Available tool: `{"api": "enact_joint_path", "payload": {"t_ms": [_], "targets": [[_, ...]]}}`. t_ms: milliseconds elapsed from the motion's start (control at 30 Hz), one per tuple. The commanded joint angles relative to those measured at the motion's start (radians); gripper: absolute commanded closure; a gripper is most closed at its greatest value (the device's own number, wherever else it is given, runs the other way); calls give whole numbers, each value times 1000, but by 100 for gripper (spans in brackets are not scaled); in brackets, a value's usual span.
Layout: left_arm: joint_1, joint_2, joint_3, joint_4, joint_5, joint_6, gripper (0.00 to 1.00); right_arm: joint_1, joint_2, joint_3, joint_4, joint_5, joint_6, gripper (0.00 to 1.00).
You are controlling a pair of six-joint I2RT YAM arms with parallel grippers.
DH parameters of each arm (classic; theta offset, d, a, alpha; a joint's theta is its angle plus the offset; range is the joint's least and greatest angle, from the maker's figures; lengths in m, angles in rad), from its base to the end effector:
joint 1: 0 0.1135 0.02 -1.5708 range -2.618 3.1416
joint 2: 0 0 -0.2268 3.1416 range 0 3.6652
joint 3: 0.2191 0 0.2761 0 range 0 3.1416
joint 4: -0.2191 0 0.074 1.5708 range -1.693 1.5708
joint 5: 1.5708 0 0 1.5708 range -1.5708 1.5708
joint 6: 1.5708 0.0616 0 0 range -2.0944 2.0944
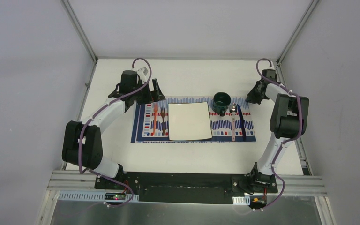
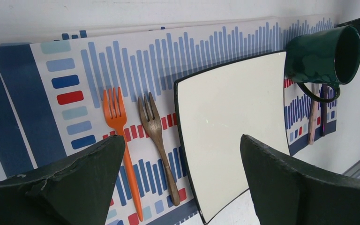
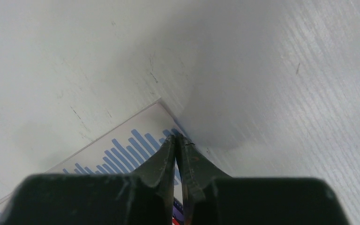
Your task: Set the dinner table for one person
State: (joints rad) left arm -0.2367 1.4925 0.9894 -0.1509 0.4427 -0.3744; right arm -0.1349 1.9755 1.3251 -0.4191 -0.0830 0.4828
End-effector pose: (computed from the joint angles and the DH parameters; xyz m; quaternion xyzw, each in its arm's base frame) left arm 0.3537 -0.1125 0.1834 0.0367 0.8795 -0.3176 0.3525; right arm 0.4220 -0.0521 0.0878 0.2844 0.9252 0.0825 0.2371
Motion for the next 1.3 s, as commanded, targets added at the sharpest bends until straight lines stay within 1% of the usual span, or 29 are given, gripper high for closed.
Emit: {"api": "enact_joint_path", "payload": {"t_ms": [0,233,433,533,667,767,800,867,900,967,1100,1167,1267], "targets": [[-9,5,46,13,-18,19,1,-9,5,11,-99,161,-11,91],[-9,6,51,8,-21,20,1,-11,-37,5,-137,245,-19,92],[-9,-2,53,-2,-28,28,1,-12,-60,5,-137,239,-20,94],[-9,-8,50,-6,-42,32,1,-10,-118,-18,-102,196,-23,94],[-9,-9,57,-6,-48,30,1,27,-206,-17,-89,117,-40,86],[-10,-11,66,0,-31,21,1,100,-272,-8,-95,91,-64,70],[-13,-12,68,3,-22,18,1,127,-286,1,-113,62,-70,68],[-17,-13,71,9,-7,11,1,210,-319,22,-152,73,-94,67],[-20,-9,71,16,12,7,1,250,-333,28,-169,111,-105,66],[-32,0,71,25,35,3,1,307,-367,20,-184,108,-112,66],[-59,12,63,41,39,-4,1,357,-459,-41,-152,113,-118,62],[-71,14,62,45,44,-3,1,373,-504,-79,-119,141,-132,59],[-81,5,53,45,41,-7,1,385,-511,-93,-108,123,-137,59]]}}
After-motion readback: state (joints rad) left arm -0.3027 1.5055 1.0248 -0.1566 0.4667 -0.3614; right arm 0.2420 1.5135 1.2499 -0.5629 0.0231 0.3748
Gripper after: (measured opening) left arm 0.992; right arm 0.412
